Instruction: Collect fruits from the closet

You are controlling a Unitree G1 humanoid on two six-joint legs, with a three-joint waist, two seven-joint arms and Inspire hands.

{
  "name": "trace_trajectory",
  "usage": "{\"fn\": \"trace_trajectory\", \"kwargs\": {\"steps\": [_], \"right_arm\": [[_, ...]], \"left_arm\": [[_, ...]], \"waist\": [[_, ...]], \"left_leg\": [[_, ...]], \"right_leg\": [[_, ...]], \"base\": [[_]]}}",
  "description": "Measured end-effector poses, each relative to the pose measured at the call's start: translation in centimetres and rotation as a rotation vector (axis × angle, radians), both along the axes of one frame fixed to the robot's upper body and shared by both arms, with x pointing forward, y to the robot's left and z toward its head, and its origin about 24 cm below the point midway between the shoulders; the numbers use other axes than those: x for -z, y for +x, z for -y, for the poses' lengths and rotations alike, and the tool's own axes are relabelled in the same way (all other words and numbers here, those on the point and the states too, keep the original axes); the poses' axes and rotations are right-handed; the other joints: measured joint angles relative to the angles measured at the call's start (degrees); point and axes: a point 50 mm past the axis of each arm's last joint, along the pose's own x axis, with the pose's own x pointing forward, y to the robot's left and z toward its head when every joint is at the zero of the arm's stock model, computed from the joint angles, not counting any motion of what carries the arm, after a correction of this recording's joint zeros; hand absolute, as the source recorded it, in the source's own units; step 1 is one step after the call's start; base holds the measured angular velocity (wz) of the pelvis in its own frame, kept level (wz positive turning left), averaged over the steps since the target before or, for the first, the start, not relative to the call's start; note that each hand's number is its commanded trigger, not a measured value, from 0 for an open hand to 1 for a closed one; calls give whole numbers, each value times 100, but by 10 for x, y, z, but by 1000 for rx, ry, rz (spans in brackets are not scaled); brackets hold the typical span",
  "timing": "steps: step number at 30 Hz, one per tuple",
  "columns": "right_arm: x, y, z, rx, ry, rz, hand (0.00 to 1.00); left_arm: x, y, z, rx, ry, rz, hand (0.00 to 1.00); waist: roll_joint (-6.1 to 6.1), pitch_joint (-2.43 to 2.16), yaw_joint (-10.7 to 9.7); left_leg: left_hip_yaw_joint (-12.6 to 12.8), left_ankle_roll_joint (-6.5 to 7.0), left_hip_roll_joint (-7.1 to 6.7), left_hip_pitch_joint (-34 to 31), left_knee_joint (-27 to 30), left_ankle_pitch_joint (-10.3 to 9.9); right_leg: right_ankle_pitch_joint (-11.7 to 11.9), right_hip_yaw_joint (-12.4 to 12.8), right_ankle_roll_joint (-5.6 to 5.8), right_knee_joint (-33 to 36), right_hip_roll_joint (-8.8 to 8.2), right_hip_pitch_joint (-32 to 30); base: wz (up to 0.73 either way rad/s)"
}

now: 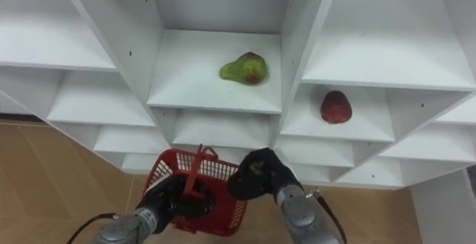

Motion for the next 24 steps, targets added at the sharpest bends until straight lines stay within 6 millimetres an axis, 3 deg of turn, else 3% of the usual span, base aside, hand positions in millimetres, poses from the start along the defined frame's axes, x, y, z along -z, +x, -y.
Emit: {"fn": "trace_trajectory", "kwargs": {"steps": [5, 24], "right_arm": [[1, 2, 2, 37, 22, -10, 100], [15, 0, -11, 91, 97, -119, 100]], "left_arm": [[0, -2, 5, 39, -11, -5, 100], [-4, 3, 22, 86, -38, 14, 100]], "waist": [[62, -9, 0], [74, -10, 8]], "left_leg": [[-3, 5, -5, -120, 48, 15], [19, 8, -5, -149, 73, 20]], "right_leg": [[0, -86, 0, 6, -11, -83], [0, -99, 0, 13, -6, -115]], "base": [[6], [0]]}}
